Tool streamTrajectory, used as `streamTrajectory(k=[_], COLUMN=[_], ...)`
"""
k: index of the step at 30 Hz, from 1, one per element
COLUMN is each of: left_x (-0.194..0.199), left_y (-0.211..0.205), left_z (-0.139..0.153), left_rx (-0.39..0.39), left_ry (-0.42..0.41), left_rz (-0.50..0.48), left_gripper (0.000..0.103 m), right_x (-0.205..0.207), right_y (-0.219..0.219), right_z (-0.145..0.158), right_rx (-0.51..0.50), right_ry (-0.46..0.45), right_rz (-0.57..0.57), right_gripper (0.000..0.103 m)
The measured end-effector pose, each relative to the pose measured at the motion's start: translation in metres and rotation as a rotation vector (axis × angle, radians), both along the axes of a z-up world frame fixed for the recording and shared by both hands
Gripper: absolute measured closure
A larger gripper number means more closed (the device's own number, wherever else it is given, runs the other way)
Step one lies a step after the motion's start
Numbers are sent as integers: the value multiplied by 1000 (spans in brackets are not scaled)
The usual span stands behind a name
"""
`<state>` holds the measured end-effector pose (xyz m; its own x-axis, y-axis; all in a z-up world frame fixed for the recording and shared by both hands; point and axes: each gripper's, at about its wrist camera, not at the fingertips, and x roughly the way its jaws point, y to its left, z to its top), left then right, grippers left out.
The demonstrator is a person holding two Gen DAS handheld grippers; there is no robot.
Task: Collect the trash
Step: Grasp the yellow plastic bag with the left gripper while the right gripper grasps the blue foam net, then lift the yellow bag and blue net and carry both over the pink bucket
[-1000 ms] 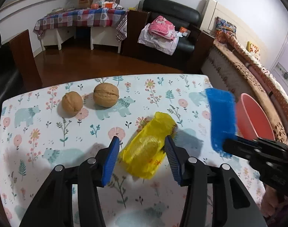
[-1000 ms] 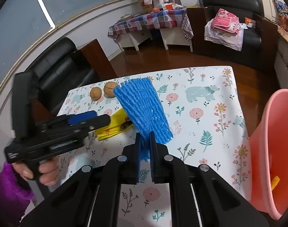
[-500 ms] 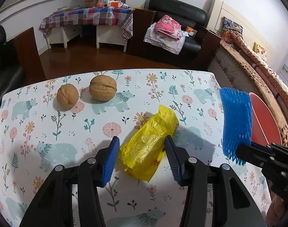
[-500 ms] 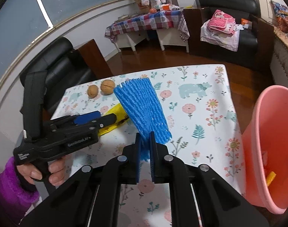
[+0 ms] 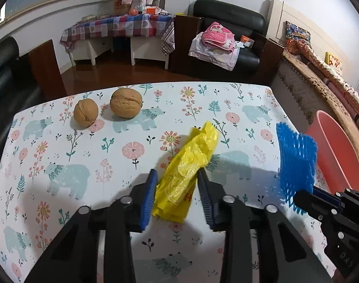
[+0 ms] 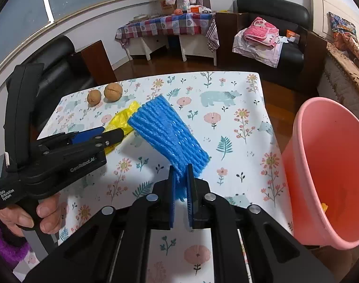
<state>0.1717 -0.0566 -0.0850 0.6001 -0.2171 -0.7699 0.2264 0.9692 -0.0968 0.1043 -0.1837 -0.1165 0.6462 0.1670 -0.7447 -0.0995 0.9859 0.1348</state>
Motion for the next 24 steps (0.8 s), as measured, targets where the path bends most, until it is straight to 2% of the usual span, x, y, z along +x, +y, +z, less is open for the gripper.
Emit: streamTrajectory(k=[3, 7, 18, 24], left_x=[-2, -9, -40, -60], left_y=[-2, -2, 5, 8], left_z=[1, 4, 25, 38], left_rx=[-4, -9, -52, -65], left_ry=[-3, -8, -23, -32], left_rz=[5, 7, 38, 56], left_gripper=[86, 90, 93, 93], right_x=[-2, -4, -16, -27], right_y=[1, 1, 2, 0], right_z=[-2, -2, 5, 11], right_rx=[-8, -11, -9, 29], right_ry=[5, 11, -7, -15], right_rz=[-1, -7, 1, 14], right_gripper=[94, 94, 94, 94])
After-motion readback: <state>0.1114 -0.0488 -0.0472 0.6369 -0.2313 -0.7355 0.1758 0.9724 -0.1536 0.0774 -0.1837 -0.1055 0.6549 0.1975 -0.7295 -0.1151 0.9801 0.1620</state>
